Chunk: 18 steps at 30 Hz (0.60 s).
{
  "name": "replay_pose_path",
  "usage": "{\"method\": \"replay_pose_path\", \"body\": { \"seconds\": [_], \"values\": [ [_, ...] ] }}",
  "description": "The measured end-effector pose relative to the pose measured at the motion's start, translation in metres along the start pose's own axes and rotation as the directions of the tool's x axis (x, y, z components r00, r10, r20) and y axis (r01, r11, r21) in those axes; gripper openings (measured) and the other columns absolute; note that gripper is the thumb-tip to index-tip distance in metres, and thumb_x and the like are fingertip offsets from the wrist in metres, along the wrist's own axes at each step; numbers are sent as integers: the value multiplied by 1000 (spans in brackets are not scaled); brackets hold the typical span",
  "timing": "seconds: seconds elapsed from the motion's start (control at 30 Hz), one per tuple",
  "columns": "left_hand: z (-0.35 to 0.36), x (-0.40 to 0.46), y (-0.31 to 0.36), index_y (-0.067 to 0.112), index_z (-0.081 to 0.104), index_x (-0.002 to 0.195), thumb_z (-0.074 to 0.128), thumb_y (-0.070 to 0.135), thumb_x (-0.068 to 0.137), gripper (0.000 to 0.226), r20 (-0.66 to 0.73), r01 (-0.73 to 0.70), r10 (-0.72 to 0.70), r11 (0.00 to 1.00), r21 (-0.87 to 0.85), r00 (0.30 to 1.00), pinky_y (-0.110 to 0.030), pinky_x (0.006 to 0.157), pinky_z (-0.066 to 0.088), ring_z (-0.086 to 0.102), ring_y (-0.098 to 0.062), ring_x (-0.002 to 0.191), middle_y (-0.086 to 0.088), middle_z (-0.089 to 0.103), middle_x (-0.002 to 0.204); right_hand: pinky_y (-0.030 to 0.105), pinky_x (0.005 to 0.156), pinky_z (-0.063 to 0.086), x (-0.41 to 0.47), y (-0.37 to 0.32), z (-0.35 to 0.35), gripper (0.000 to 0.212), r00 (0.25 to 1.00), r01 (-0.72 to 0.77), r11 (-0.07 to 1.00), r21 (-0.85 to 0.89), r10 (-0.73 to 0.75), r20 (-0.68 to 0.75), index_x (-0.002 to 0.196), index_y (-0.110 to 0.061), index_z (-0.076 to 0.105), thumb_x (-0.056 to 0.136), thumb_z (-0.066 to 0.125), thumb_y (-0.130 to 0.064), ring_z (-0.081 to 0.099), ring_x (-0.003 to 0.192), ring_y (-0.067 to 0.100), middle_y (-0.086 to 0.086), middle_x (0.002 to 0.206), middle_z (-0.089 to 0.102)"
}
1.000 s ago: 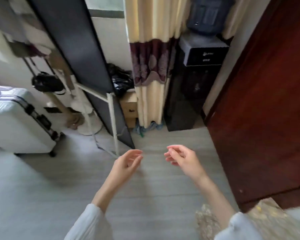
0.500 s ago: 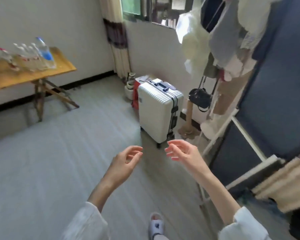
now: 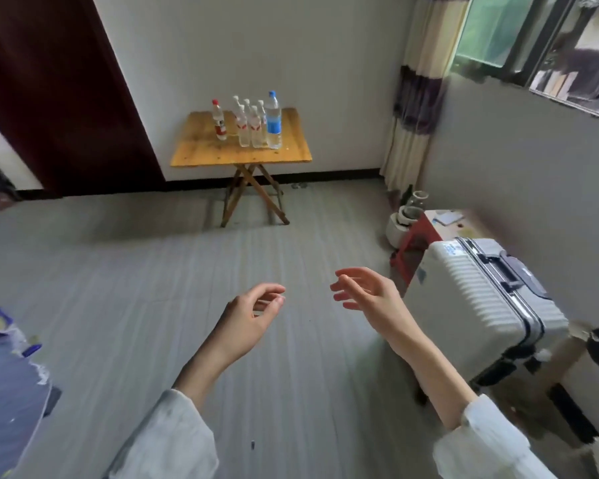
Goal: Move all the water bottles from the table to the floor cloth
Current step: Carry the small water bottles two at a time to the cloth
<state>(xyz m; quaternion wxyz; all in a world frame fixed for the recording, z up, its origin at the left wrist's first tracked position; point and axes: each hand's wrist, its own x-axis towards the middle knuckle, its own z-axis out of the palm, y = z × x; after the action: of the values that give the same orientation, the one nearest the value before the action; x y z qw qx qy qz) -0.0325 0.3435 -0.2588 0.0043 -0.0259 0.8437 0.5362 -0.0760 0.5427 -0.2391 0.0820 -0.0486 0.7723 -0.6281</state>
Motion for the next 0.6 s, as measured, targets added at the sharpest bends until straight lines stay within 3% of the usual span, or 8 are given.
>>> {"method": "replay_pose_path", "body": {
  "seconds": [0.17,0.43,0.6],
  "values": [
    [-27,84,-27,33,58,94,52,20,90,15,-85,63,-64,998,-10,994,-32,91,49,63,-14,97,2,68,102,34,78,52,105,2,27,16,996,-8,1000,8,7,88,100,-9,61,91,52,-17,64,78,19,6,86,67],
    [-81,270,-68,36,57,92,52,20,90,17,-123,60,-64,997,-41,990,-37,93,49,63,-15,97,1,67,102,36,81,53,302,-2,61,15,994,-14,1000,-15,16,107,99,-12,62,90,52,-19,65,79,18,5,86,69],
    [-132,401,-67,41,56,90,52,22,90,19,-158,16,-23,999,-49,987,-32,91,48,63,-14,98,1,67,103,27,75,54,435,-27,78,11,994,40,999,-13,-39,106,92,-22,63,90,52,-23,68,80,13,1,87,71]
  ]
}}
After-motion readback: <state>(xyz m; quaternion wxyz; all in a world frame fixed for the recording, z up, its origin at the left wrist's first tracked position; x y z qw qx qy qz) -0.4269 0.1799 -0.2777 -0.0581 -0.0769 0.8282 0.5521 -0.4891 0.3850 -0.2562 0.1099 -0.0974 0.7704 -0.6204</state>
